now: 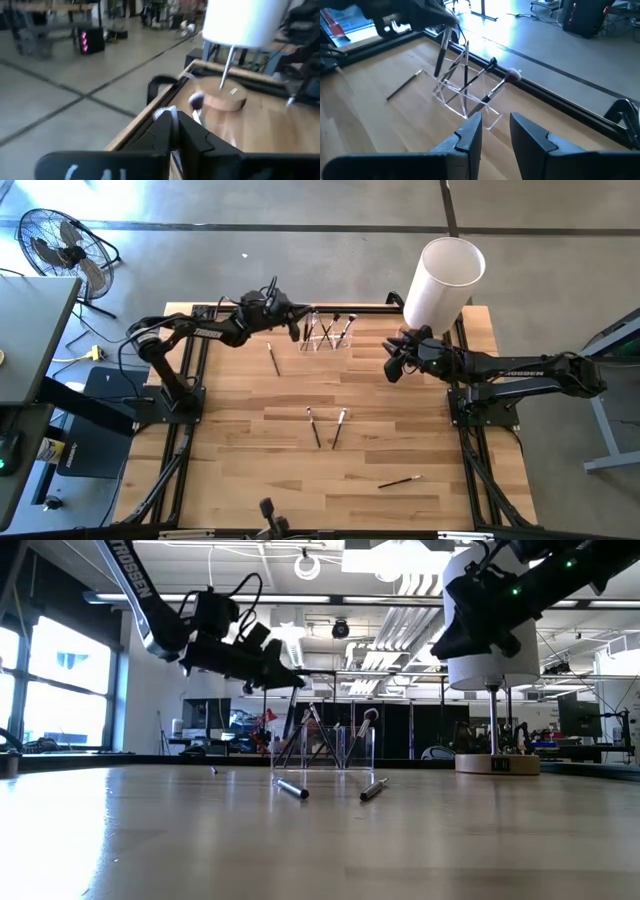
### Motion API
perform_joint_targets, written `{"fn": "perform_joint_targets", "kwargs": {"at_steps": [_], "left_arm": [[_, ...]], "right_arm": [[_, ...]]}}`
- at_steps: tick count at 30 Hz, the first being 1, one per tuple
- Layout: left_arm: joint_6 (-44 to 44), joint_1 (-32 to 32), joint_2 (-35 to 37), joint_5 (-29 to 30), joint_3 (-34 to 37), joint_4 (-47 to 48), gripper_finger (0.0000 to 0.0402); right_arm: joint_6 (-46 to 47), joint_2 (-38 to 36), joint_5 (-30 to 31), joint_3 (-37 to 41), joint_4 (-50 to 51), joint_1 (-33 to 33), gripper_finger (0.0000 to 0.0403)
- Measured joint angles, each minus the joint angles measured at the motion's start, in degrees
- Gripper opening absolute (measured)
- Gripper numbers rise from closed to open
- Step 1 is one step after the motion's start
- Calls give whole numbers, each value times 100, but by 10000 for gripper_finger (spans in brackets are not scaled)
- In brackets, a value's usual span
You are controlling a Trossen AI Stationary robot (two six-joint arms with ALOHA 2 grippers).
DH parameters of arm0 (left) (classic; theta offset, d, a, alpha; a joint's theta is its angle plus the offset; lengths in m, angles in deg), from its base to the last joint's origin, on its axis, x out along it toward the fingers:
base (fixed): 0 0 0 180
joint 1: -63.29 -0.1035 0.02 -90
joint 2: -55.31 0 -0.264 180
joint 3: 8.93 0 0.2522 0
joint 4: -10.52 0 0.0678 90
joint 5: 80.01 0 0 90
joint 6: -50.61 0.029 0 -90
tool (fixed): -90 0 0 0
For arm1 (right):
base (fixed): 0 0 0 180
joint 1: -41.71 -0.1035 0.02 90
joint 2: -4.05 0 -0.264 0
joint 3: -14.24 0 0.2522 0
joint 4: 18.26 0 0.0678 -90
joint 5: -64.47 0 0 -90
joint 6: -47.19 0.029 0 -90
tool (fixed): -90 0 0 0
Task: Pick & Place Makeup Brushes
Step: Put the black blush brush into the transparent organizer, then put the black eyeshadow brush into the transparent organizer
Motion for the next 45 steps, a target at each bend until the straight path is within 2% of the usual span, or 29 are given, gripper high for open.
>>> {"fn": "perform_joint_targets", "kwargs": {"at_steps": [14,18,21,26,29,32,37,41,45], "left_arm": [[76,275,-1,198,0,63,139],[725,508,230,302,0,64,160],[1069,797,634,715,-9,45,162],[1096,1353,1224,1781,-202,243,163],[1087,1753,1523,2495,-453,846,163],[792,2234,1705,3070,-768,1985,163],[-99,3119,1700,3460,-1431,4275,153],[-962,3762,1574,3457,-1853,5505,108],[-1767,4243,1524,3397,-1896,6170,31]], "right_arm": [[-15,0,6,2,-56,0,94],[-17,0,-94,2,-52,0,94],[-17,0,-274,2,-32,0,94],[-19,0,-652,2,46,0,94],[-19,0,-1000,2,44,0,94],[-19,0,-1196,4,43,-2,94],[-19,0,-1224,4,40,-2,94],[-20,0,-1226,4,39,-1,94],[-19,0,-1227,4,35,-2,94]]}}
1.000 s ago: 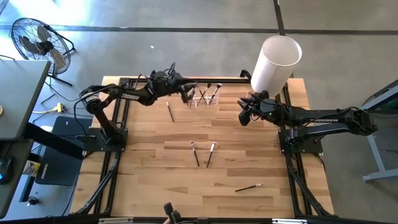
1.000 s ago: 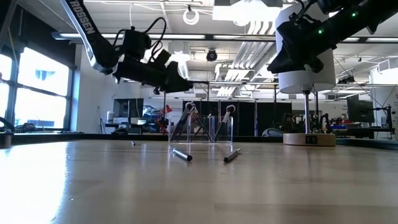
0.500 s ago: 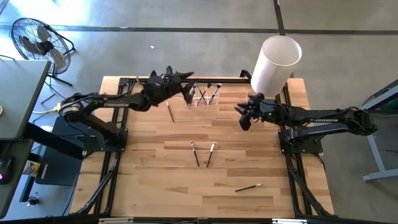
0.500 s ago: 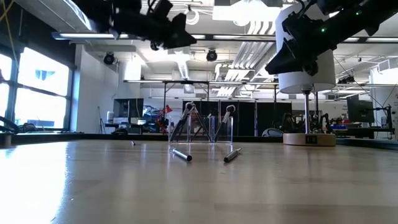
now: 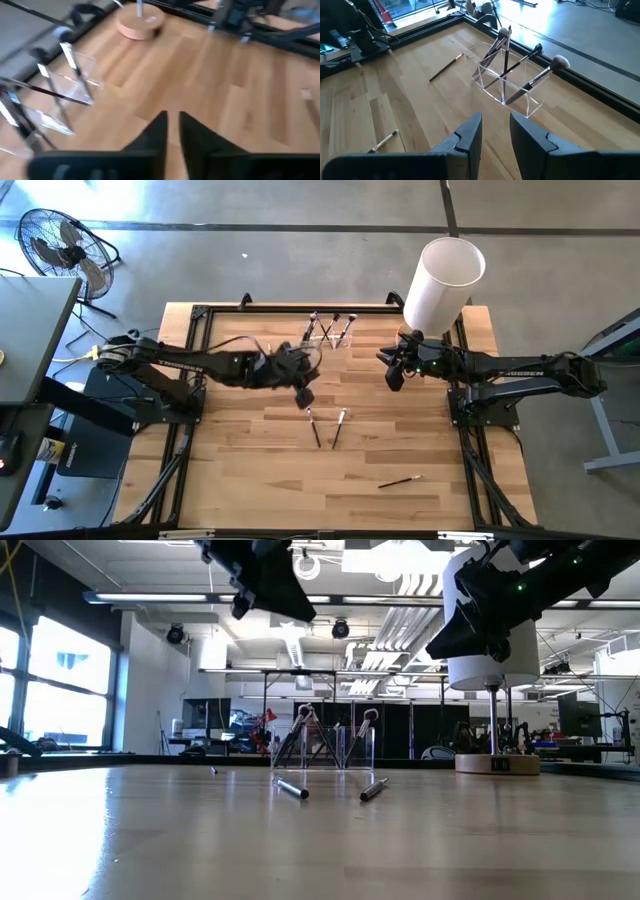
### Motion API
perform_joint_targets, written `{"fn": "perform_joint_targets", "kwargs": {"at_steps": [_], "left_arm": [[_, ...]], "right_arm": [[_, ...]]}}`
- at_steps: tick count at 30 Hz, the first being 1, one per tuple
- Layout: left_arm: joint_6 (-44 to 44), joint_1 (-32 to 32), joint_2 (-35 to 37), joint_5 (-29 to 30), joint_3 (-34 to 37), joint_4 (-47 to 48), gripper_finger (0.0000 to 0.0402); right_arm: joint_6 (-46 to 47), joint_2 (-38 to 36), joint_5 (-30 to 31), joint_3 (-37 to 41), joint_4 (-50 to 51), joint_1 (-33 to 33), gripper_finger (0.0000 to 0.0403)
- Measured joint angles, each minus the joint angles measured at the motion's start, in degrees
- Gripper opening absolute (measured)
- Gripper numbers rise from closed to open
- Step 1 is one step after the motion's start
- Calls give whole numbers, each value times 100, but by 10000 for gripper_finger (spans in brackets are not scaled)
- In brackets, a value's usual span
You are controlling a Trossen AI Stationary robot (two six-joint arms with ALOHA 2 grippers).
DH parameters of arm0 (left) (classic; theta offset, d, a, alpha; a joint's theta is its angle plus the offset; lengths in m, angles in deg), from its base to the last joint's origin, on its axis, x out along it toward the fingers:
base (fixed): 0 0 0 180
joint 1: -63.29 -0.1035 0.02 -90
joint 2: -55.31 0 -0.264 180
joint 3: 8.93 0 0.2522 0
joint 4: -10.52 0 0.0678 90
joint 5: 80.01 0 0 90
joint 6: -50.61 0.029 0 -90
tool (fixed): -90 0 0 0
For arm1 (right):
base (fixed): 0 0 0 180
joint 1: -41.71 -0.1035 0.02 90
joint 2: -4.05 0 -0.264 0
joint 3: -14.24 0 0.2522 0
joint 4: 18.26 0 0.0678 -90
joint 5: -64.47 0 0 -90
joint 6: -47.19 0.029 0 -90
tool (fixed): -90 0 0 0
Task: Pick & Place Makeup Brushes
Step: Put the black eyeshadow brush into the transparent organizer
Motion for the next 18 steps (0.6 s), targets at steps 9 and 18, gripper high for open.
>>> {"fn": "perform_joint_targets", "kwargs": {"at_steps": [9,18], "left_arm": [[-16,560,33,-39,1,796,2],[266,556,1881,-172,1740,516,1]], "right_arm": [[350,0,-377,0,-38,-82,81],[496,659,943,-493,-452,-1275,10]]}}
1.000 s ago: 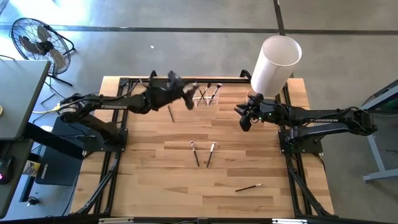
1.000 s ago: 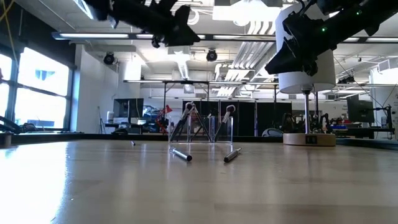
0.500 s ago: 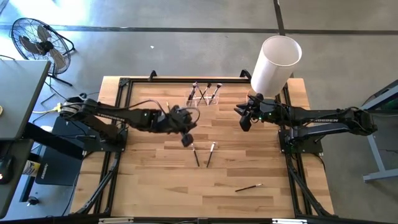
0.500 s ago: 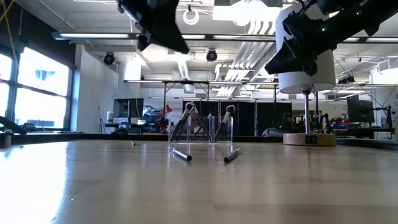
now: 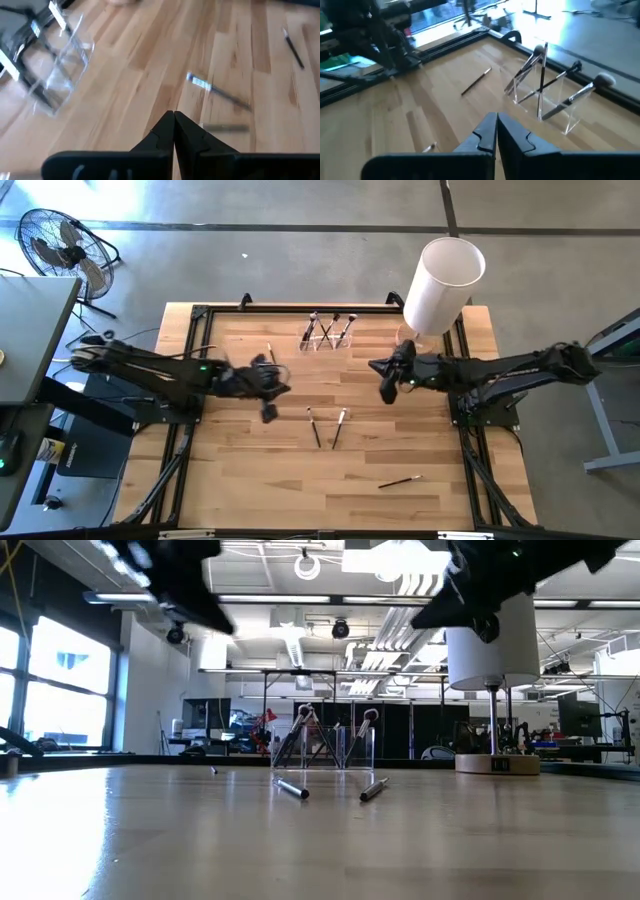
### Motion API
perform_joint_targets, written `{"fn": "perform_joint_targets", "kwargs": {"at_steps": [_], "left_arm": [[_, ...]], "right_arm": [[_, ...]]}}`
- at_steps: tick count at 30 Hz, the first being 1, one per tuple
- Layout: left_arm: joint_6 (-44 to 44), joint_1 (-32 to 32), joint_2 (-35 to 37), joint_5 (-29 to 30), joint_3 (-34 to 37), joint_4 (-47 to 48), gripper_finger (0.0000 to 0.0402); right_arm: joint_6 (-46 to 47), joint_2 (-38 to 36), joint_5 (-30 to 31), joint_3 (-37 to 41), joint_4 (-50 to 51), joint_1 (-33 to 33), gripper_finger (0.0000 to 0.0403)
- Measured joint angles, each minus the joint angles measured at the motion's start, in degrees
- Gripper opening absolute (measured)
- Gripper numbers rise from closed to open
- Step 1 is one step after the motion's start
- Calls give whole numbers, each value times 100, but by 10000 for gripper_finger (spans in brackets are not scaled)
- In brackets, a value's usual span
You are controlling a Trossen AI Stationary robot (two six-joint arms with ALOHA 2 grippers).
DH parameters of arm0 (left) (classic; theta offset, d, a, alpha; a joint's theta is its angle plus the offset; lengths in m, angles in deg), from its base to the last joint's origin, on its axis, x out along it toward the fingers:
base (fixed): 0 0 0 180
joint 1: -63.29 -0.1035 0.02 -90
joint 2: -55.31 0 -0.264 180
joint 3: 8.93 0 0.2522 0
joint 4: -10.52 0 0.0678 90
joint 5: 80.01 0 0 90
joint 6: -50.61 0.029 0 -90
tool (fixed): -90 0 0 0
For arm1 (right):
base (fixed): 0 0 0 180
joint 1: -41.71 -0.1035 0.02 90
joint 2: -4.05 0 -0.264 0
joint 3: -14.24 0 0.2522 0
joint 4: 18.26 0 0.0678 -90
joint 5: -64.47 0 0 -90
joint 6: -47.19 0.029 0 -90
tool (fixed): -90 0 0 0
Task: Pick & Place Makeup Brushes
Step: Put the black eyeshadow brush into the transparent organizer
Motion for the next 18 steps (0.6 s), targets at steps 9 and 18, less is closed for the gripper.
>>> {"fn": "perform_joint_targets", "kwargs": {"at_steps": [9,18], "left_arm": [[352,-48,2929,54,1559,136,0],[644,-37,4923,34,1835,1151,0]], "right_arm": [[1393,2323,736,-2740,2432,-247,3],[4705,4113,-56,-4914,5363,49,5]]}}
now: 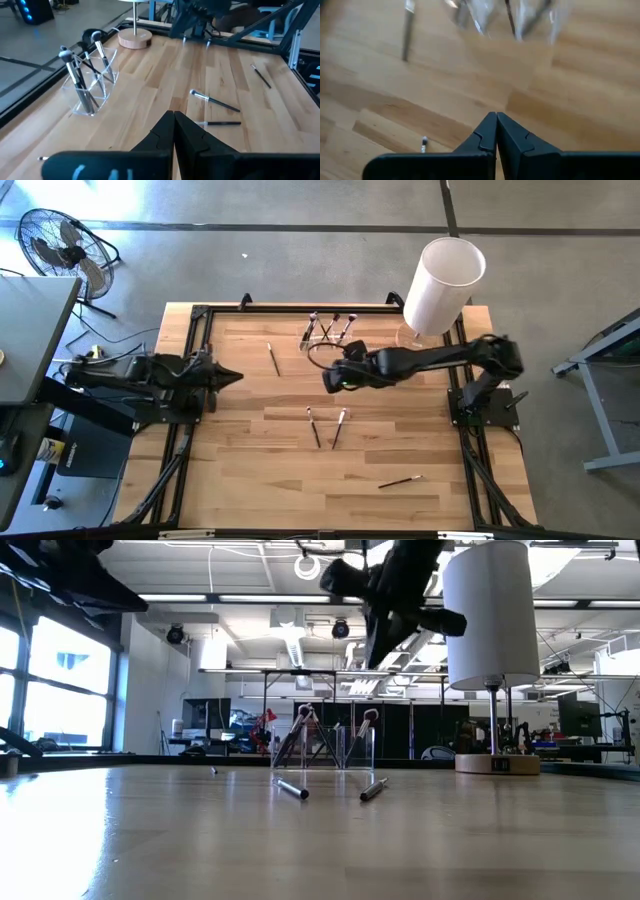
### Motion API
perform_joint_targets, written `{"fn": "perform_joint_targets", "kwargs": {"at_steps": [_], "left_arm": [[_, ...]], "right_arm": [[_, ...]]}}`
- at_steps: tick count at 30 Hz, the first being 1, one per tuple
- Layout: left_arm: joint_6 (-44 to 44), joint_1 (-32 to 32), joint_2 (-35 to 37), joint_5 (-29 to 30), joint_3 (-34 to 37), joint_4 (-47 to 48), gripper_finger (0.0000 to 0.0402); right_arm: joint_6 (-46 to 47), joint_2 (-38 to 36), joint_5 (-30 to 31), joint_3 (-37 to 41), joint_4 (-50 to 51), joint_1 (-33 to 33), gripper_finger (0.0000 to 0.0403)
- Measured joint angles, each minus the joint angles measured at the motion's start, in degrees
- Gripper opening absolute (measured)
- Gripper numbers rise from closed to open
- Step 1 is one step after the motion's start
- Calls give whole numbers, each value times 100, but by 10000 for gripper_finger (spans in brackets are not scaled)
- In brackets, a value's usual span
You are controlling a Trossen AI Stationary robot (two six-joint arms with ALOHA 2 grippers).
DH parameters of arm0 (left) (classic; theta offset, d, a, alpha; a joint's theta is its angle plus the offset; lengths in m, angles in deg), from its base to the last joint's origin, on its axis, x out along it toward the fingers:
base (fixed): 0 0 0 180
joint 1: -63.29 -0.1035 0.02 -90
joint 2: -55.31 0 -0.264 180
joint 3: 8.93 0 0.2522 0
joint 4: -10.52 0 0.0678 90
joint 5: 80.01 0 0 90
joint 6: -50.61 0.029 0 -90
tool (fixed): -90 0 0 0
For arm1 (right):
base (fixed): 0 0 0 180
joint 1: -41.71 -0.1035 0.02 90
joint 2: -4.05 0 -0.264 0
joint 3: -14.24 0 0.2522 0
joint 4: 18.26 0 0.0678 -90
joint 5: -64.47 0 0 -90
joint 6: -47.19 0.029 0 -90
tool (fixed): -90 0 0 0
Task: Pick & Place Makeup Brushes
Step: Put the black eyeshadow brush into the transparent organizer
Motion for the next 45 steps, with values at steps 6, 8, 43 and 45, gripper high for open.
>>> {"fn": "perform_joint_targets", "kwargs": {"at_steps": [6,8,43,45], "left_arm": [[-1,0,467,-7,2,440,0],[-1,0,470,-13,0,385,0],[1,0,424,-227,-3,409,0],[1,0,424,-225,-4,409,0]], "right_arm": [[960,669,-836,-257,352,100,29],[1135,778,-1022,-233,368,98,50],[1927,2017,-2584,-218,56,85,17],[1699,2017,-2635,-218,53,100,7]]}}
